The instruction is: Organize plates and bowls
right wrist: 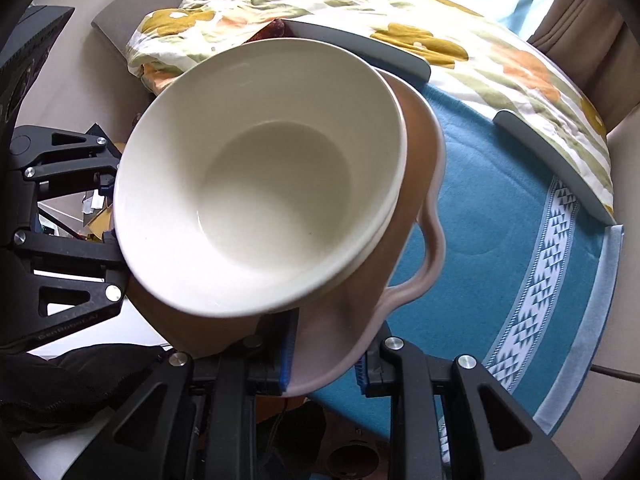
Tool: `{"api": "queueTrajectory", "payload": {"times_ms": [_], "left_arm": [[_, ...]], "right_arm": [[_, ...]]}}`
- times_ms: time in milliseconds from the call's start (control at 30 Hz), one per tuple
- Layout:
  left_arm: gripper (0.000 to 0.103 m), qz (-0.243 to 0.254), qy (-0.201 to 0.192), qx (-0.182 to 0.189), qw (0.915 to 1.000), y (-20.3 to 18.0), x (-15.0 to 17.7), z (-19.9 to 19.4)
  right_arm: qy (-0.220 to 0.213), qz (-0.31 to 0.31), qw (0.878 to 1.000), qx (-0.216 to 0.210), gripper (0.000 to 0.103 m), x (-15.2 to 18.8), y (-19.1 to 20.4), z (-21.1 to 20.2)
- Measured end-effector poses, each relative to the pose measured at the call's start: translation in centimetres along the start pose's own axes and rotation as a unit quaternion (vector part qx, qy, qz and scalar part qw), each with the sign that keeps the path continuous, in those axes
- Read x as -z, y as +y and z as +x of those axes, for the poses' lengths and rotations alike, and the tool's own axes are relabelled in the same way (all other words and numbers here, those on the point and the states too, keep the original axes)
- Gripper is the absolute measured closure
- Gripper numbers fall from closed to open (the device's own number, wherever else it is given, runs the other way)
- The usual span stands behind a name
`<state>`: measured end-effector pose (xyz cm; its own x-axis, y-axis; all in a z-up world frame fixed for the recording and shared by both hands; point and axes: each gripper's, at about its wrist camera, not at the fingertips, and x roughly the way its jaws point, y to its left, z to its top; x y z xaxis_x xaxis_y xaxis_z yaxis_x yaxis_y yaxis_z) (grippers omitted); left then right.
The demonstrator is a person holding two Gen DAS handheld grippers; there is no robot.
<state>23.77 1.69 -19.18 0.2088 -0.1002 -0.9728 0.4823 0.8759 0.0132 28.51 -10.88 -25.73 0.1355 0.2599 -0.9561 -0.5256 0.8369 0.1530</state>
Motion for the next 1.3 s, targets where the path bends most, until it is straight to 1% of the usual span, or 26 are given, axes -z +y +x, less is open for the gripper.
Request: {"api": "queueTrajectory", "payload": {"times_ms": [200, 333, 600, 900, 1133, 1267, 1300], "left_arm": [[0.079, 0.015, 0.015, 0.016, 0.9997, 1.7, 2.3, 2.0], [0.079, 0.014, 0.016, 0.027, 0.9994, 2.2, 3.0, 3.0], [0.079, 0.005, 0.018, 0.029, 0.9994, 2.9, 3.5, 4.1], [0.079, -0.005, 0.016, 0.027, 0.9995, 3.2, 3.8, 4.2], [0.079, -0.009, 0.022, 0.016, 0.9996, 3.3, 3.6, 4.1], [0.075, 0.000, 0.026, -0.009, 0.9996, 3.2, 3.4, 3.6], [0.071, 0.005, 0.025, -0.016, 0.9995, 3.2, 3.4, 3.3]], "right_arm": [[0.014, 0.032, 0.999, -0.001, 0.081, 0.0, 2.6, 2.7], [0.019, 0.045, 0.999, 0.002, 0.081, 0.1, 3.2, 3.6], [0.012, 0.066, 0.998, 0.005, 0.081, 0.1, 3.8, 4.5], [0.011, 0.086, 0.996, 0.008, 0.081, 0.1, 3.8, 4.8], [0.021, 0.114, 0.993, 0.002, 0.081, 0.2, 3.4, 4.7], [0.026, 0.123, 0.992, 0.003, 0.081, 0.2, 3.4, 4.5], [0.028, 0.122, 0.992, 0.006, 0.080, 0.2, 3.5, 4.4]]}}
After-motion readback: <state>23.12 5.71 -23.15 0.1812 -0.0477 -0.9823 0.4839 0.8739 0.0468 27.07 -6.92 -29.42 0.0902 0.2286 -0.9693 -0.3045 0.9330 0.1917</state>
